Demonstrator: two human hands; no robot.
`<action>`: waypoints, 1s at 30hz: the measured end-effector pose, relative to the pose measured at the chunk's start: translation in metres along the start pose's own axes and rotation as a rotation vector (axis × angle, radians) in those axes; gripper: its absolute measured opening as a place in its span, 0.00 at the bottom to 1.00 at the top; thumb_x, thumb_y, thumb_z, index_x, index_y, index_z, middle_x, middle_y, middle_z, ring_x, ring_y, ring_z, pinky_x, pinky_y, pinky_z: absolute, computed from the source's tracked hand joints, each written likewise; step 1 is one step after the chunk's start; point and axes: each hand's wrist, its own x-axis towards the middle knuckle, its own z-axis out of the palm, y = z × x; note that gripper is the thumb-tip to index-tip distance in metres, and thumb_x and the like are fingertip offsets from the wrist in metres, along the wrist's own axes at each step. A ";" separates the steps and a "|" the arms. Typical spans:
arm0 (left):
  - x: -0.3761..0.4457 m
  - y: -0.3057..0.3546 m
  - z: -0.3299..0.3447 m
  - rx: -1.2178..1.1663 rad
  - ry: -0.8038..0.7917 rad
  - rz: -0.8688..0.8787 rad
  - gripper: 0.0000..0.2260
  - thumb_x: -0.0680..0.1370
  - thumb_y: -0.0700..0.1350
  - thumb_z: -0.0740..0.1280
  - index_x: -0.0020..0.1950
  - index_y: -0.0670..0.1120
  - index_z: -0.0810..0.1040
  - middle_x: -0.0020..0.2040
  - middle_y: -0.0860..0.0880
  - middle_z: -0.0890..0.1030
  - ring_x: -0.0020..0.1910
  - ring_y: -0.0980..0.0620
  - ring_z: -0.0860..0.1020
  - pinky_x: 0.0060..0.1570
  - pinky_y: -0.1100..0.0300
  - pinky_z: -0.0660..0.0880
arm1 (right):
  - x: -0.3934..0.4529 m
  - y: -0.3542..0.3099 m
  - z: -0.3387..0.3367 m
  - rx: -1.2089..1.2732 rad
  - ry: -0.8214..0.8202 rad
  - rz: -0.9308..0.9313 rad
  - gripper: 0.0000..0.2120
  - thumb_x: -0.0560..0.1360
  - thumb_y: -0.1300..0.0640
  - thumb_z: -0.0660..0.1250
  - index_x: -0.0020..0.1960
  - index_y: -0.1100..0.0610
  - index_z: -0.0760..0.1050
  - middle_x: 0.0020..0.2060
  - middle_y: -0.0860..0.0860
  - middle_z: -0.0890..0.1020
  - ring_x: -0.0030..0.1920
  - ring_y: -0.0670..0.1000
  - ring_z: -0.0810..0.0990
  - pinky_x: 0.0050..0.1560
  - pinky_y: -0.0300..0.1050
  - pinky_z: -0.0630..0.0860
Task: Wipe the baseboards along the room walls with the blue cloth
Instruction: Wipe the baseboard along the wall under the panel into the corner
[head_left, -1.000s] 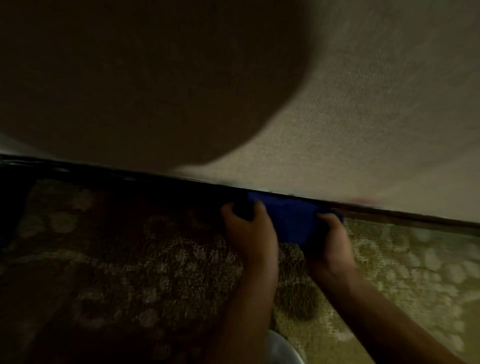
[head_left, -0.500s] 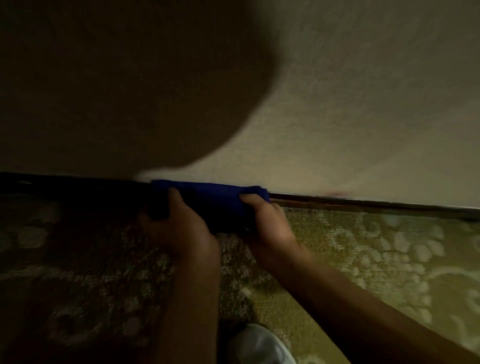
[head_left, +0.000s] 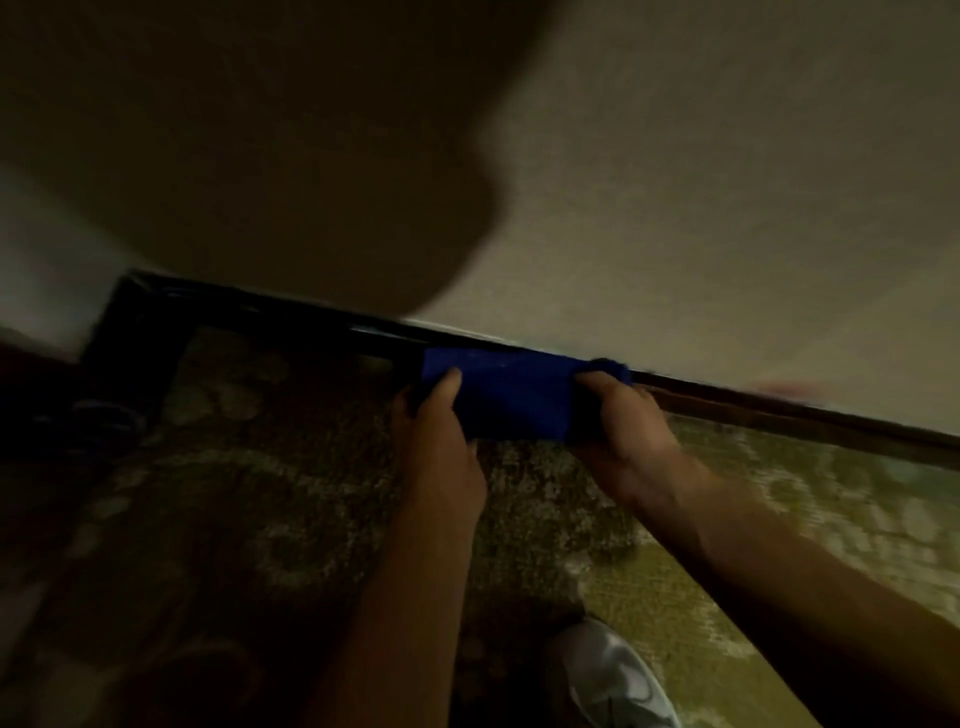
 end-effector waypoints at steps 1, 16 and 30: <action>0.000 0.007 -0.010 -0.020 0.011 0.014 0.21 0.79 0.41 0.69 0.71 0.52 0.72 0.63 0.47 0.80 0.57 0.48 0.80 0.53 0.52 0.78 | -0.004 0.005 0.007 0.009 -0.041 0.016 0.18 0.78 0.62 0.65 0.68 0.62 0.70 0.58 0.61 0.80 0.49 0.58 0.83 0.34 0.48 0.81; -0.058 0.090 -0.100 -0.256 -0.030 -0.090 0.17 0.82 0.48 0.61 0.69 0.43 0.73 0.58 0.39 0.80 0.50 0.41 0.79 0.45 0.49 0.76 | -0.127 0.039 0.067 -0.236 -0.320 0.060 0.08 0.78 0.61 0.66 0.56 0.60 0.78 0.48 0.59 0.85 0.47 0.58 0.84 0.42 0.48 0.81; 0.002 0.145 -0.093 -0.198 0.005 -0.018 0.20 0.83 0.48 0.60 0.73 0.41 0.70 0.72 0.42 0.74 0.62 0.45 0.79 0.45 0.56 0.75 | -0.057 0.085 0.149 -0.094 -0.338 0.085 0.17 0.77 0.59 0.68 0.65 0.61 0.75 0.55 0.62 0.84 0.53 0.62 0.84 0.54 0.56 0.81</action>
